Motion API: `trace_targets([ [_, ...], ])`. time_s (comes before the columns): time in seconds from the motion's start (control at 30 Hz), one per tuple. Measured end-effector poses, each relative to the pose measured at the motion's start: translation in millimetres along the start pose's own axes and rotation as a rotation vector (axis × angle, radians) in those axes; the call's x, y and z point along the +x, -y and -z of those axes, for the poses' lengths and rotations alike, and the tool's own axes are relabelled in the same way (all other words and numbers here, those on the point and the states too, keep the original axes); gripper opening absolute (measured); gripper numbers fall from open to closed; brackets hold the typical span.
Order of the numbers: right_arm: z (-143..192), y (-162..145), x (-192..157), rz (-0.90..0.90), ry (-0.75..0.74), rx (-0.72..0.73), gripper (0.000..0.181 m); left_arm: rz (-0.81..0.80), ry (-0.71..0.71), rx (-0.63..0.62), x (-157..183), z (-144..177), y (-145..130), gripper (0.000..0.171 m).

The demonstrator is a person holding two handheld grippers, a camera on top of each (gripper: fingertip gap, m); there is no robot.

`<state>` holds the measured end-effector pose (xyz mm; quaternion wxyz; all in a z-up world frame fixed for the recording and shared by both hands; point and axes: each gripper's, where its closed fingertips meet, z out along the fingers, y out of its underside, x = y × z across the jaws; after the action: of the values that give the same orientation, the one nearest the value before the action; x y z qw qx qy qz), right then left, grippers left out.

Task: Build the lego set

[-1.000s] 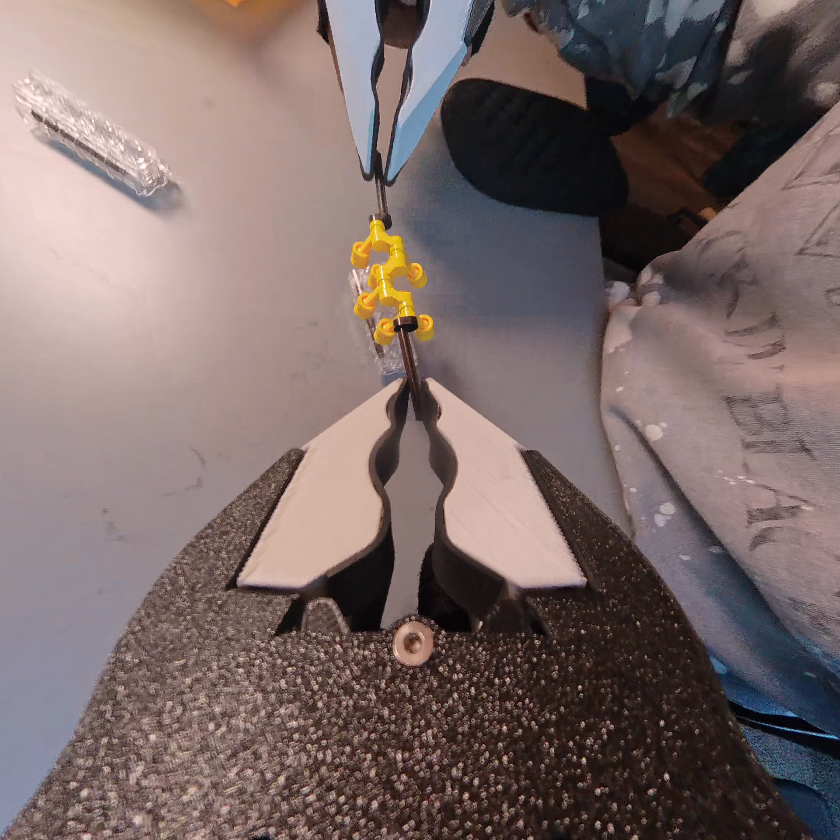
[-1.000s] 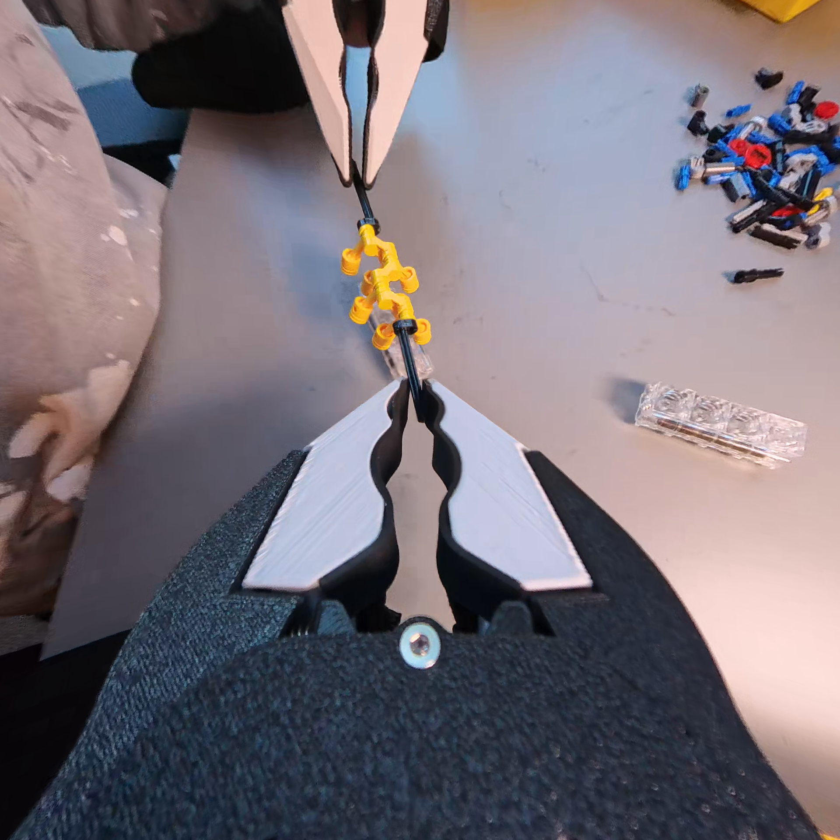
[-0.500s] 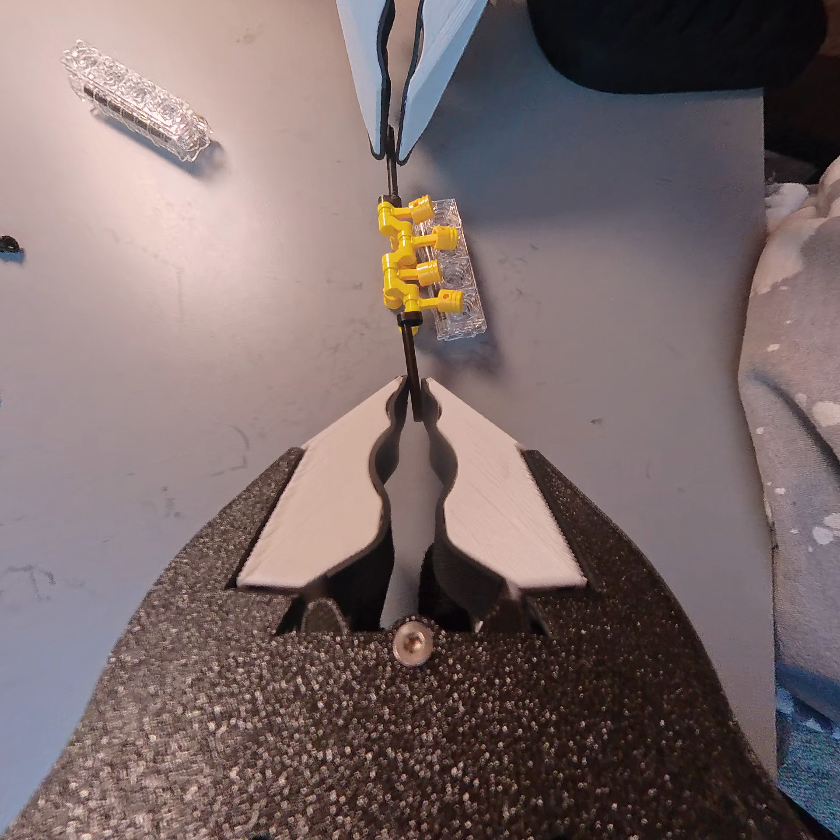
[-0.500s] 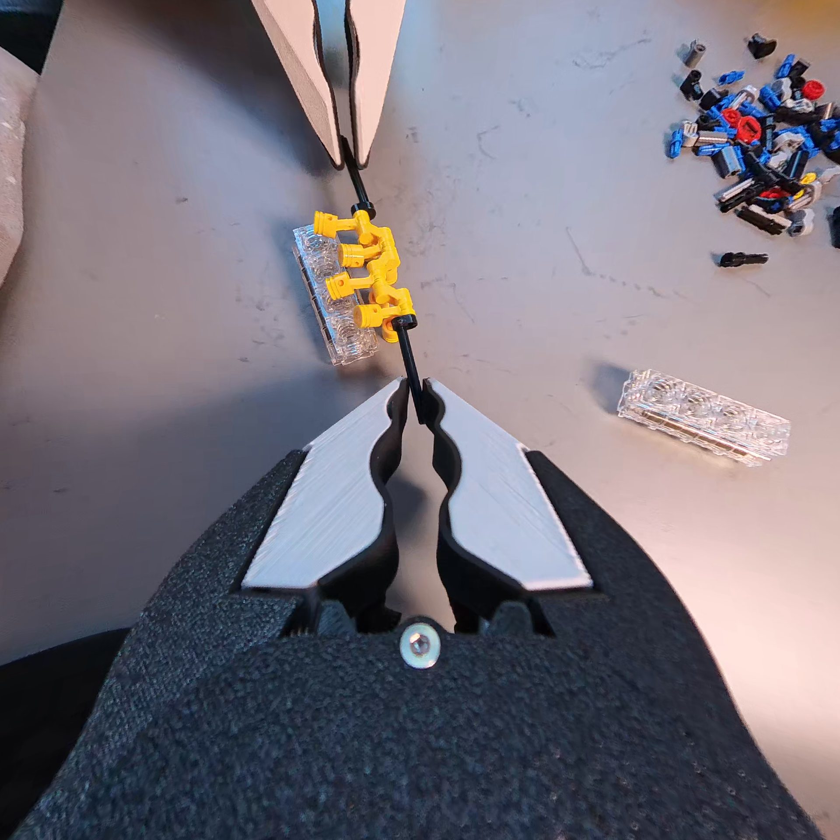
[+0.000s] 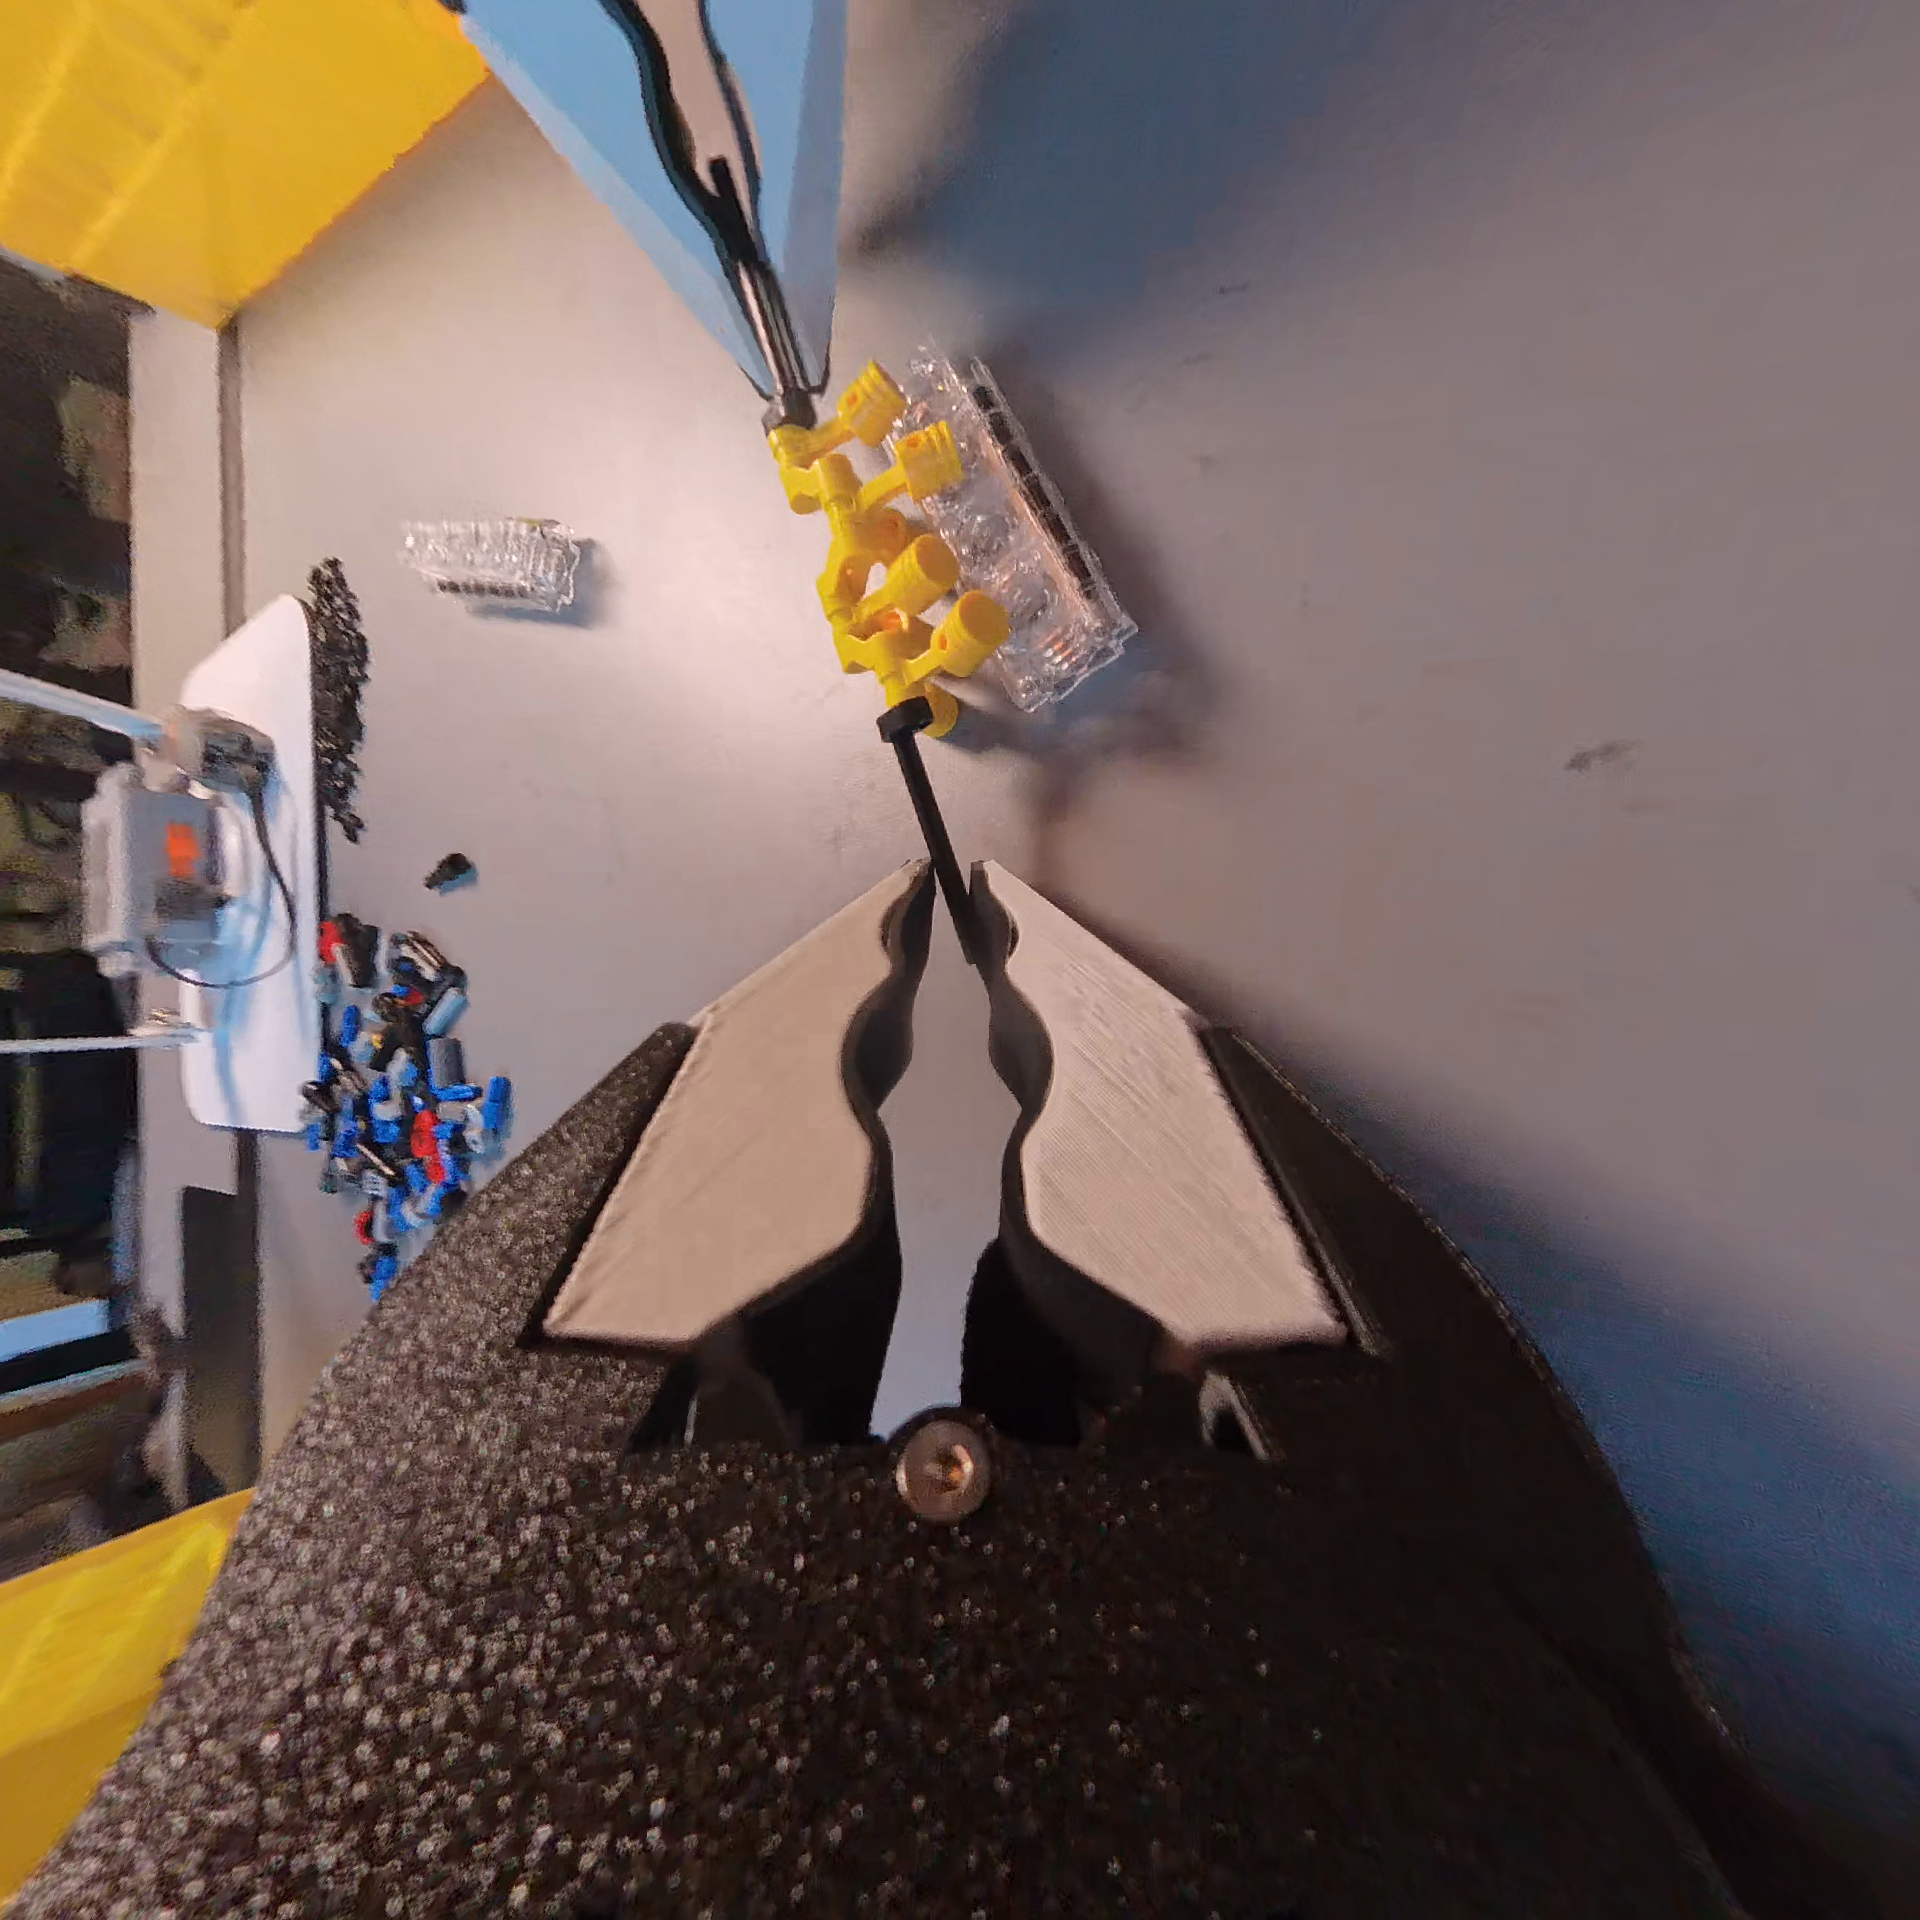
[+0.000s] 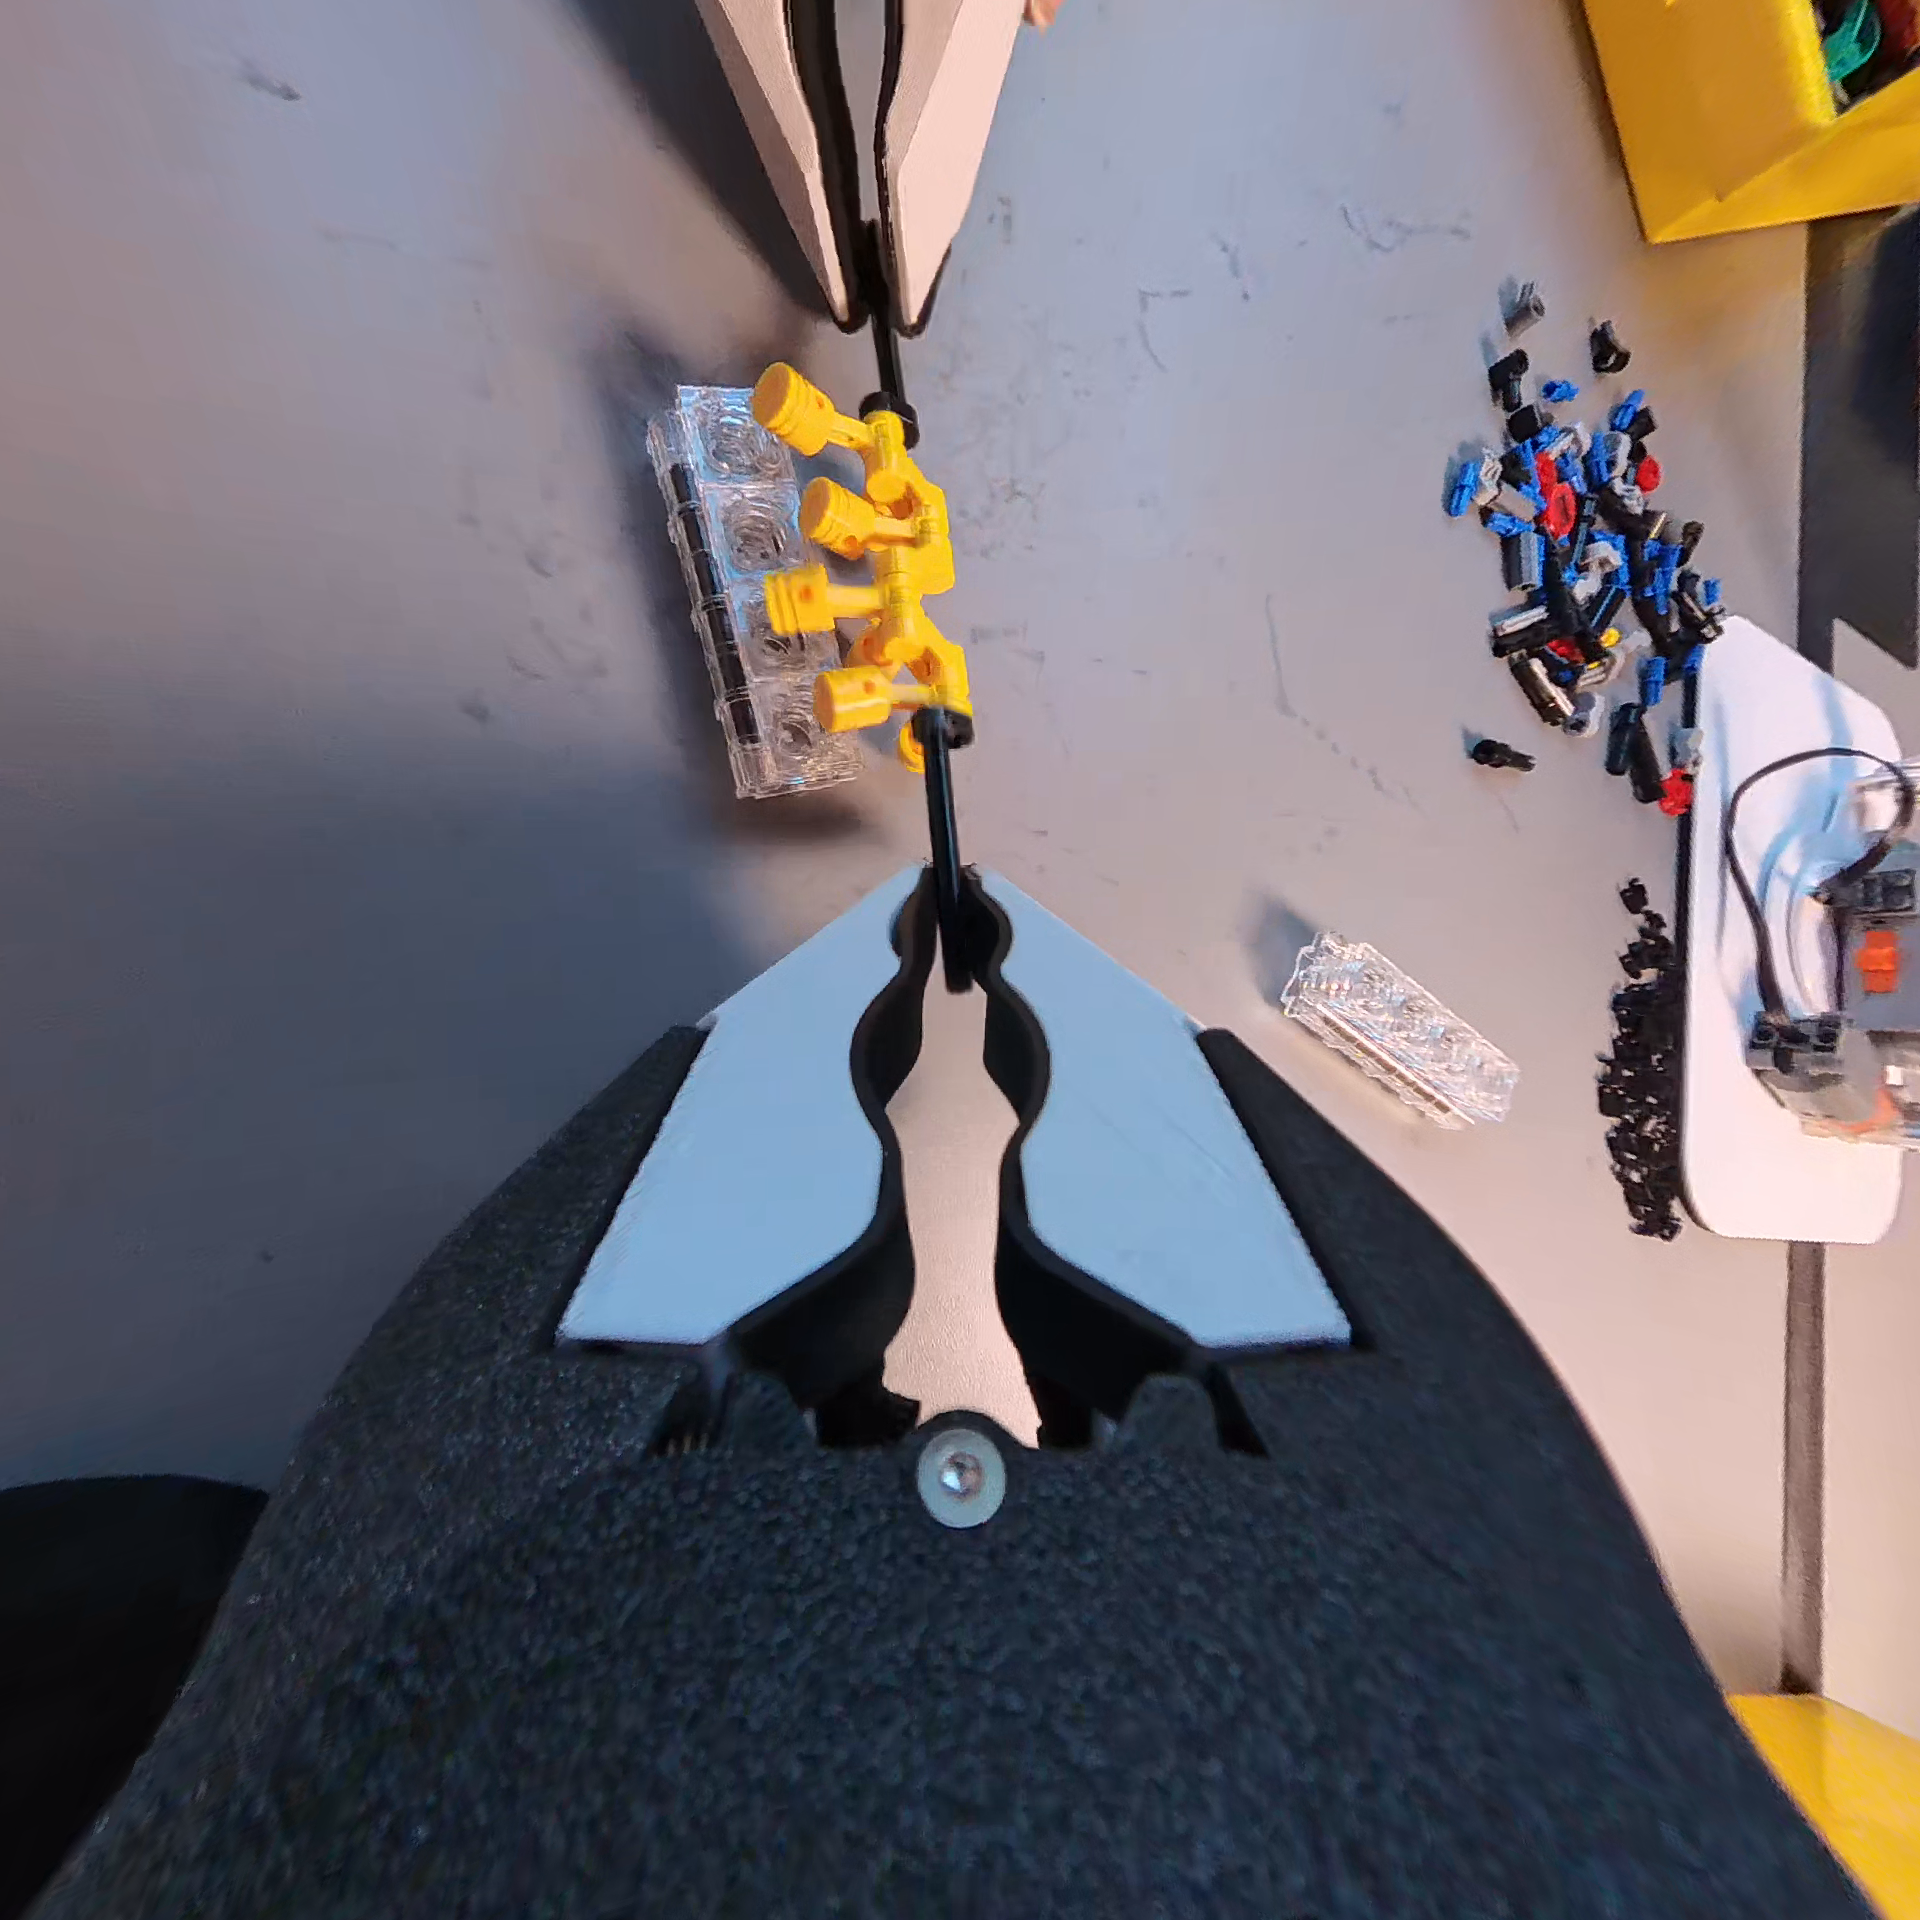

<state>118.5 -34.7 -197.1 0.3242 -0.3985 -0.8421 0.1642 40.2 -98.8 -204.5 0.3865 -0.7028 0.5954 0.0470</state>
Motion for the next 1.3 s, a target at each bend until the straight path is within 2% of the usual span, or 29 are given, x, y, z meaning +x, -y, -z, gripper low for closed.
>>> trace_targets([
  [0.1,-5,-4,1,0.039,-0.04,-0.031,0.001,-0.143,0.069,-0.002,2,-2,0,0.007],
  [0.2,-10,-5,-2,0.08,-0.061,-0.048,0.0,-0.175,0.108,0.01,2,-2,1,0.007],
  [0.37,-10,-6,0,0.054,-0.058,-0.049,0.001,-0.028,0.032,0.053,7,0,2,0.007],
  [0.47,-2,-6,-6,-0.058,0.028,-0.001,0.016,0.071,-0.009,0.067,8,2,1,0.006],
  [0.6,14,3,-6,-0.23,0.128,0.112,0.026,0.088,-0.012,0.065,8,4,-1,0.006],
  [0.73,16,10,-11,-0.248,0.187,0.122,0.021,0.102,-0.032,0.074,11,2,2,0.006],
  [0.87,9,10,-18,-0.215,0.215,0.094,0.003,0.147,-0.055,0.079,11,2,2,0.006],
  [1.0,5,9,-14,-0.234,0.211,0.099,0.003,0.249,-0.058,0.093,5,4,1,0.005],
  [1.3,14,11,4,-0.257,0.167,0.143,0.004,0.552,-0.138,0.293,-18,31,30,0.003],
])
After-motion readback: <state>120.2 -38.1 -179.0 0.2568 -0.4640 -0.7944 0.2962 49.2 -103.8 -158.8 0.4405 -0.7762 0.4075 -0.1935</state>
